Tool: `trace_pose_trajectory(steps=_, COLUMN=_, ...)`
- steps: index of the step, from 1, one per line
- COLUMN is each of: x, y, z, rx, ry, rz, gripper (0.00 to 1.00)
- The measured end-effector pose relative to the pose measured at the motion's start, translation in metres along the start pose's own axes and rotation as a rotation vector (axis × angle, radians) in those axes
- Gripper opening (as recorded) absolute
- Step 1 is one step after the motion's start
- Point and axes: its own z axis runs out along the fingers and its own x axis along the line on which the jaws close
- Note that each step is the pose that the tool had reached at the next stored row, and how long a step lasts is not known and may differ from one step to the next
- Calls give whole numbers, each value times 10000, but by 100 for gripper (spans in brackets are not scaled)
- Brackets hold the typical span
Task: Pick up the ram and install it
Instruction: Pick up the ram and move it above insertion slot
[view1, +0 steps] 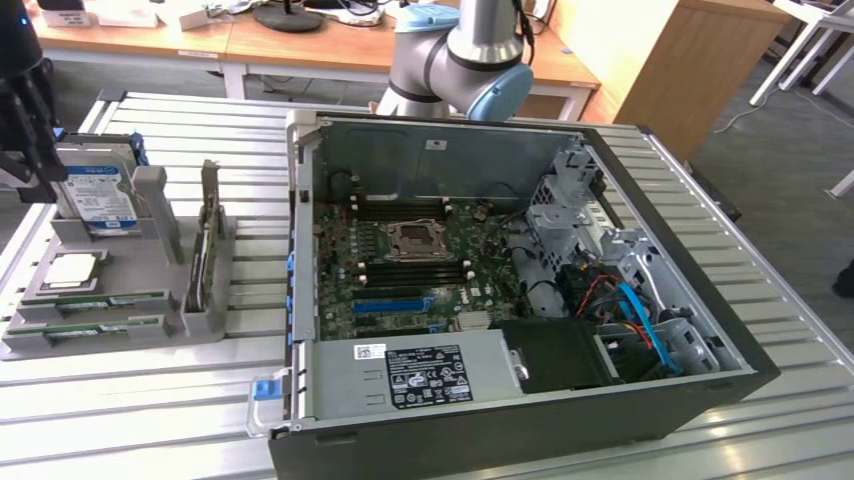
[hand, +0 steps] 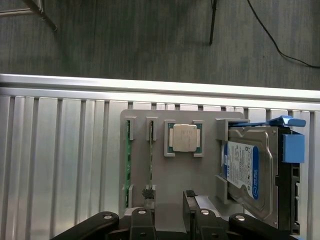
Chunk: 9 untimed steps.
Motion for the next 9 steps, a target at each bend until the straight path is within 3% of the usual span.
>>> trace_pose_trajectory(steps=9, x=0, y=-2, z=37, rx=0, ry=0, rz=0, gripper=36)
